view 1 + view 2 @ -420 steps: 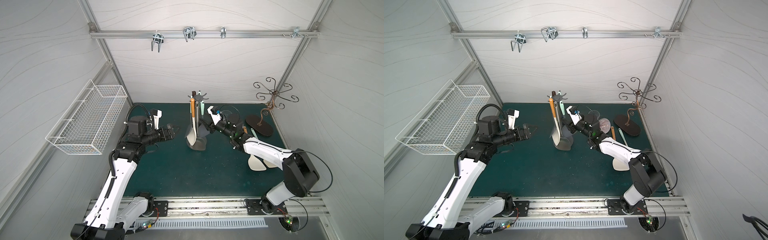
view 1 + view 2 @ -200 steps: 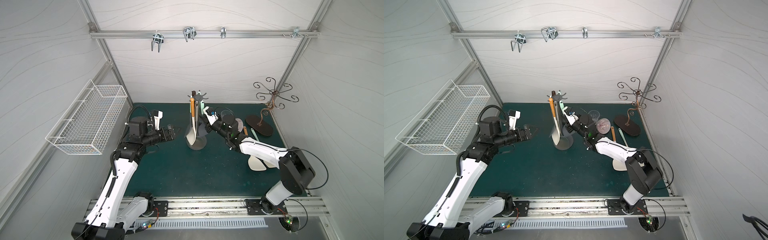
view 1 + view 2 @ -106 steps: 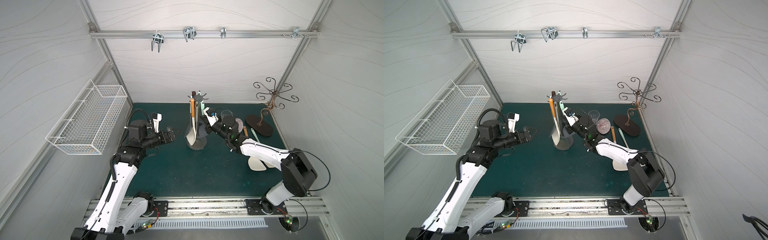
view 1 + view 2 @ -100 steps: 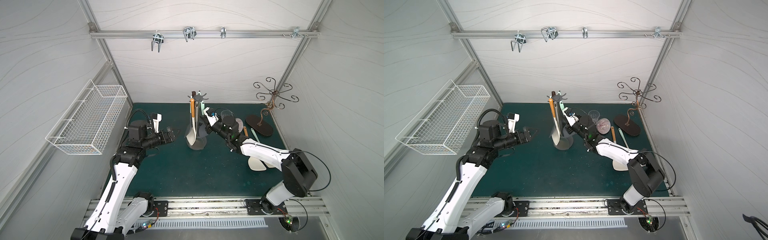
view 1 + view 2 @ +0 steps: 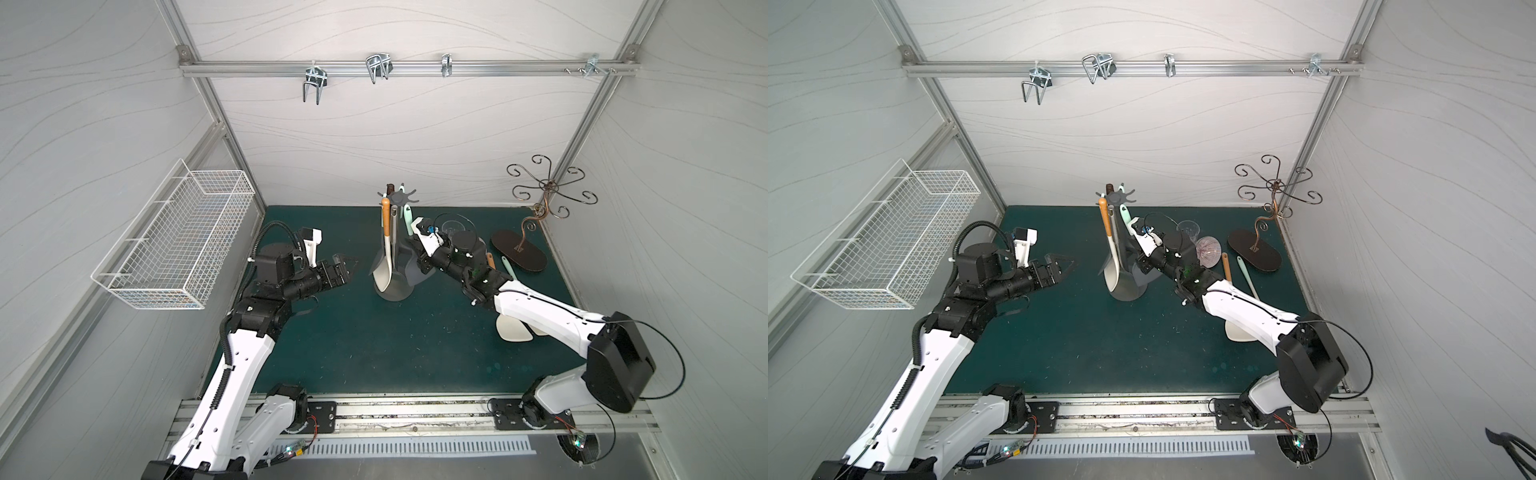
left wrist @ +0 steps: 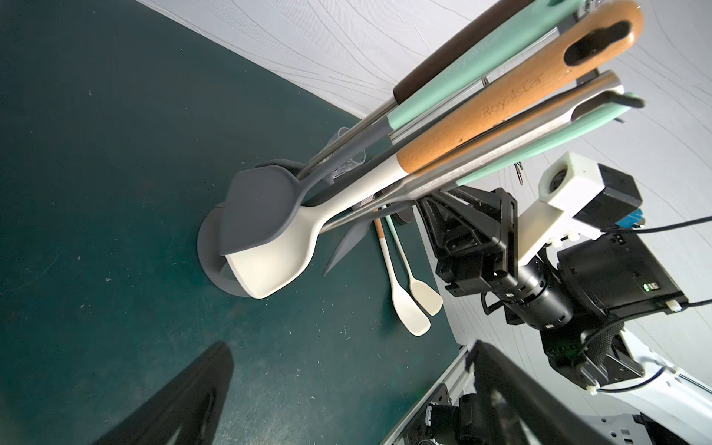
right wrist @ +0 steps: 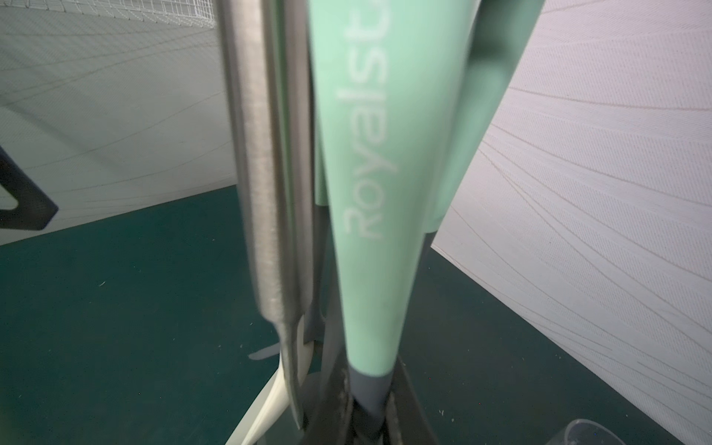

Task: Take the spatula off the kitchen utensil rack
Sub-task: Take off the spatula from the rack.

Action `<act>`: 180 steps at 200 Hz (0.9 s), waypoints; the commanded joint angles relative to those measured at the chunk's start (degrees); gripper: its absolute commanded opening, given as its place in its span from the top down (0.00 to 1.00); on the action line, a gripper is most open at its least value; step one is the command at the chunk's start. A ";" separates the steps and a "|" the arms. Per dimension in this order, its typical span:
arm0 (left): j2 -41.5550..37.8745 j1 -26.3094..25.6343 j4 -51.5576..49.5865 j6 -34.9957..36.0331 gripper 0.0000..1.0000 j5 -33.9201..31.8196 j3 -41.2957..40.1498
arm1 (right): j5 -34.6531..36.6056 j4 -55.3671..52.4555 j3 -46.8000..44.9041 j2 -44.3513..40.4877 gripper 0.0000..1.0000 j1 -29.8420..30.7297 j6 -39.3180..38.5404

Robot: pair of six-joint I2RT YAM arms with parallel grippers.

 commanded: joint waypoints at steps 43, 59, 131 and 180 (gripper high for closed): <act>0.43 -5.86 2.18 1.28 0.00 -3.53 1.99 | -2.37 -4.55 4.82 -3.90 1.00 0.74 0.74; 1.02 -6.48 2.56 1.72 0.00 -3.96 2.12 | -1.85 -7.68 6.47 -3.10 1.00 0.79 1.11; 5.09 -8.47 3.02 4.52 0.00 -5.71 4.08 | -2.39 -17.28 9.23 -3.93 1.00 0.66 7.70; 5.70 -11.74 2.87 4.96 0.00 -8.37 4.17 | -4.75 -23.81 12.25 -5.73 1.00 -0.47 10.38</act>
